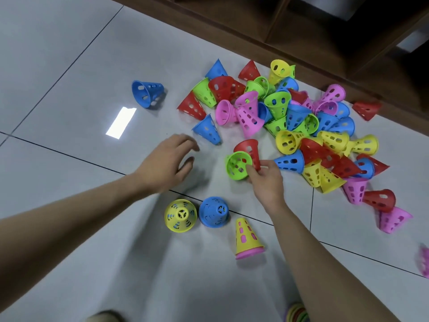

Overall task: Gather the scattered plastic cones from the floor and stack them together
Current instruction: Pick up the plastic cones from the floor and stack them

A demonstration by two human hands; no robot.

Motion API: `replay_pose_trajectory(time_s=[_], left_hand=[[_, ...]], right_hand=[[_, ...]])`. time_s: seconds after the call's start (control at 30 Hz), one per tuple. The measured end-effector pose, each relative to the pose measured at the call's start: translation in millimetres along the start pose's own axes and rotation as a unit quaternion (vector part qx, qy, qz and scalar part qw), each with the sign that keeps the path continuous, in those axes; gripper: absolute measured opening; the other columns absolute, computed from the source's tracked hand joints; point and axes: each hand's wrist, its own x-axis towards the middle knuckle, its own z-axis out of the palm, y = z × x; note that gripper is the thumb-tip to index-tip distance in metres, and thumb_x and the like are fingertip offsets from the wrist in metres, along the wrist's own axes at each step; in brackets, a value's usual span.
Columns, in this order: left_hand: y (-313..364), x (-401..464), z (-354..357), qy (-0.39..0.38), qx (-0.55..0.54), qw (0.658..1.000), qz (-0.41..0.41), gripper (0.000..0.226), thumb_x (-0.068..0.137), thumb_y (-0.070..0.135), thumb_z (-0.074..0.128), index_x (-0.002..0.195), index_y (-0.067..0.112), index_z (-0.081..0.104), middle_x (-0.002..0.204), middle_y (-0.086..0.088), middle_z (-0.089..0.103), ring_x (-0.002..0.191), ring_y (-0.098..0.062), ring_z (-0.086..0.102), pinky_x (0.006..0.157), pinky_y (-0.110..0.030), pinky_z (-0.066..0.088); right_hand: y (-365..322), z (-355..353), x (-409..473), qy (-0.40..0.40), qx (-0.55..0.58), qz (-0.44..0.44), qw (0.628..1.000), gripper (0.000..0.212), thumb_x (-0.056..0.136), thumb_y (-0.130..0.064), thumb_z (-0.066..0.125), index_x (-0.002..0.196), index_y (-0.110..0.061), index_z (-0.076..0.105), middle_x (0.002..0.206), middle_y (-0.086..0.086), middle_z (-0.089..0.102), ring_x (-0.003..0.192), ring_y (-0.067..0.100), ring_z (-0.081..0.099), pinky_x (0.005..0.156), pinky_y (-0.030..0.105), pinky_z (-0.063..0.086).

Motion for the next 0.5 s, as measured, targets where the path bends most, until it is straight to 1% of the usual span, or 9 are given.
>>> replay_pose_trajectory(time_s=[0.07,0.1,0.17,0.23,0.27,0.33,0.37,0.43,0.5], left_hand=[[-9,26,5,-0.027,0.068,0.997,0.031,0.041,0.083,0.015,0.063,0.123,0.007,0.058,0.132,-0.018,0.055,0.116,-0.037,0.054,0.096,-0.046,0.048],[-12,37,7,-0.046,0.097,0.993,0.04,0.05,0.078,0.011,0.067,0.127,0.007,0.056,0.137,-0.021,0.052,0.12,-0.04,0.053,0.098,-0.048,0.047],[-16,59,10,-0.073,0.15,0.985,0.052,0.065,0.073,0.007,0.069,0.136,0.008,0.052,0.146,-0.023,0.046,0.128,-0.043,0.048,0.105,-0.05,0.041],[-17,74,14,-0.102,0.218,0.969,0.062,0.075,0.075,0.006,0.062,0.147,0.014,0.044,0.156,-0.018,0.035,0.14,-0.04,0.035,0.114,-0.049,0.029],[-17,79,17,-0.121,0.255,0.957,0.069,0.078,0.077,0.007,0.059,0.151,0.018,0.038,0.16,-0.014,0.03,0.145,-0.037,0.028,0.118,-0.047,0.022],[-15,87,22,-0.15,0.328,0.929,0.081,0.078,0.083,0.01,0.055,0.155,0.022,0.029,0.162,-0.009,0.027,0.149,-0.034,0.018,0.122,-0.045,0.014],[-13,90,23,-0.153,0.356,0.918,0.085,0.076,0.085,0.011,0.056,0.155,0.022,0.028,0.16,-0.009,0.03,0.149,-0.034,0.018,0.121,-0.045,0.015],[-10,93,24,-0.141,0.39,0.905,0.098,0.068,0.086,0.012,0.057,0.15,0.02,0.037,0.151,-0.009,0.038,0.141,-0.035,0.028,0.115,-0.043,0.024],[-9,96,24,-0.125,0.4,0.901,0.11,0.055,0.086,0.011,0.057,0.14,0.018,0.049,0.139,-0.009,0.047,0.127,-0.035,0.038,0.103,-0.041,0.032]], right_hand=[[7,-10,-15,-0.018,0.004,0.008,1.0,0.018,0.085,-0.032,0.077,0.079,-0.024,0.062,0.094,0.007,0.074,0.083,0.024,0.073,0.086,0.048,0.057],[9,-16,-21,-0.022,0.003,0.012,1.0,0.02,0.084,-0.032,0.079,0.075,-0.025,0.063,0.097,0.009,0.073,0.083,0.025,0.073,0.087,0.049,0.057],[11,-26,-32,-0.022,0.008,0.023,0.999,0.022,0.081,-0.03,0.082,0.079,-0.022,0.062,0.091,0.009,0.074,0.08,0.025,0.074,0.084,0.046,0.058],[13,-35,-40,-0.016,0.012,0.043,0.999,0.033,0.078,-0.031,0.085,0.09,-0.016,0.058,0.083,0.006,0.075,0.075,0.022,0.074,0.077,0.039,0.058],[14,-38,-44,-0.013,0.008,0.051,0.999,0.037,0.077,-0.034,0.085,0.092,-0.016,0.056,0.083,0.005,0.074,0.075,0.021,0.073,0.075,0.037,0.056],[17,-45,-48,-0.009,0.003,0.062,0.998,0.039,0.077,-0.039,0.084,0.092,-0.018,0.055,0.085,0.007,0.074,0.076,0.021,0.073,0.073,0.035,0.054],[18,-47,-50,-0.008,0.009,0.065,0.998,0.037,0.079,-0.04,0.082,0.092,-0.018,0.055,0.086,0.007,0.074,0.076,0.021,0.072,0.073,0.035,0.054],[17,-52,-54,-0.008,0.014,0.065,0.998,0.033,0.085,-0.039,0.076,0.093,-0.016,0.055,0.086,0.006,0.074,0.073,0.019,0.073,0.074,0.035,0.054],[15,-57,-58,-0.007,0.005,0.063,0.998,0.028,0.089,-0.039,0.072,0.095,-0.016,0.056,0.084,0.002,0.074,0.07,0.014,0.072,0.074,0.036,0.055]])
